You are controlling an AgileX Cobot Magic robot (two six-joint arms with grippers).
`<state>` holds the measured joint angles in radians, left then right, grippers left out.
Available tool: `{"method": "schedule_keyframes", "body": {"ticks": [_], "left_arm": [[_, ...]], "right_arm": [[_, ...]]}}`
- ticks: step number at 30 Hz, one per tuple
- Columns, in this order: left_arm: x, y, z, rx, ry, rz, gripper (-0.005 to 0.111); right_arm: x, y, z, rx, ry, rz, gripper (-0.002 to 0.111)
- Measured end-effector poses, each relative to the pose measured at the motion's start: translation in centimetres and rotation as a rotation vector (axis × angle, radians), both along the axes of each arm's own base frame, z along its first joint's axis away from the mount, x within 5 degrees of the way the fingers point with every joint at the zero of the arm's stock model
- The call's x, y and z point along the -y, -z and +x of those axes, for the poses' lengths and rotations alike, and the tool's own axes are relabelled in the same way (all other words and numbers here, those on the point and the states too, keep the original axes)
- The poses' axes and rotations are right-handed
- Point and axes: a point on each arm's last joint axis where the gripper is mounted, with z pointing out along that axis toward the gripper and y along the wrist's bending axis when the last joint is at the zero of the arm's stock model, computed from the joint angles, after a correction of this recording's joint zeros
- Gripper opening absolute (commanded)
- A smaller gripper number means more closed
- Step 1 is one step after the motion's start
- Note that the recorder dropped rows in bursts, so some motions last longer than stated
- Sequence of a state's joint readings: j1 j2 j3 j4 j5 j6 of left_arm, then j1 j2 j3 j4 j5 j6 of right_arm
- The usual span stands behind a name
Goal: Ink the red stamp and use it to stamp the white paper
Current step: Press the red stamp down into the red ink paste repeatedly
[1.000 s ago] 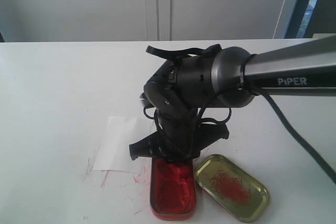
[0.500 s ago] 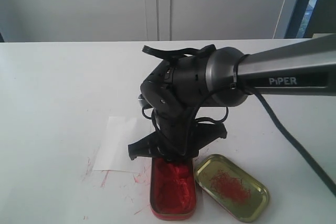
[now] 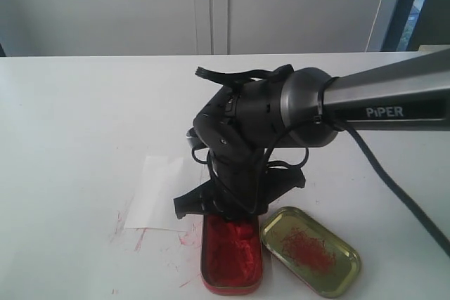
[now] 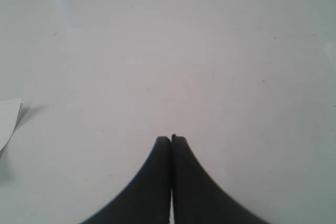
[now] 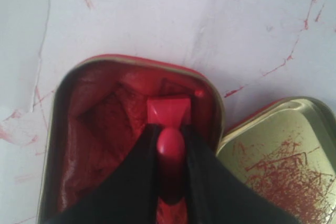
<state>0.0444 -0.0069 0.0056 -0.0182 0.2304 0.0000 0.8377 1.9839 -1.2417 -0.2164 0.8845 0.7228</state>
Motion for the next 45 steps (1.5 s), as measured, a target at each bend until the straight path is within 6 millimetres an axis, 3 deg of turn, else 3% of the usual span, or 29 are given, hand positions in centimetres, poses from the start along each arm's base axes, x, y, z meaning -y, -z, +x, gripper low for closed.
{"method": "schedule_keyframes", "body": {"ticks": [9,45], "left_arm": [[0.0,0.0,0.0,0.000,0.000,0.000,0.000],[0.0,0.0,0.0,0.000,0.000,0.000,0.000]], "right_arm": [[0.1,0.1,-0.1,0.001,-0.002,0.004,0.000],[1.4,-2.6,-1.6,0.015,0.035,0.057,0.000]]}}
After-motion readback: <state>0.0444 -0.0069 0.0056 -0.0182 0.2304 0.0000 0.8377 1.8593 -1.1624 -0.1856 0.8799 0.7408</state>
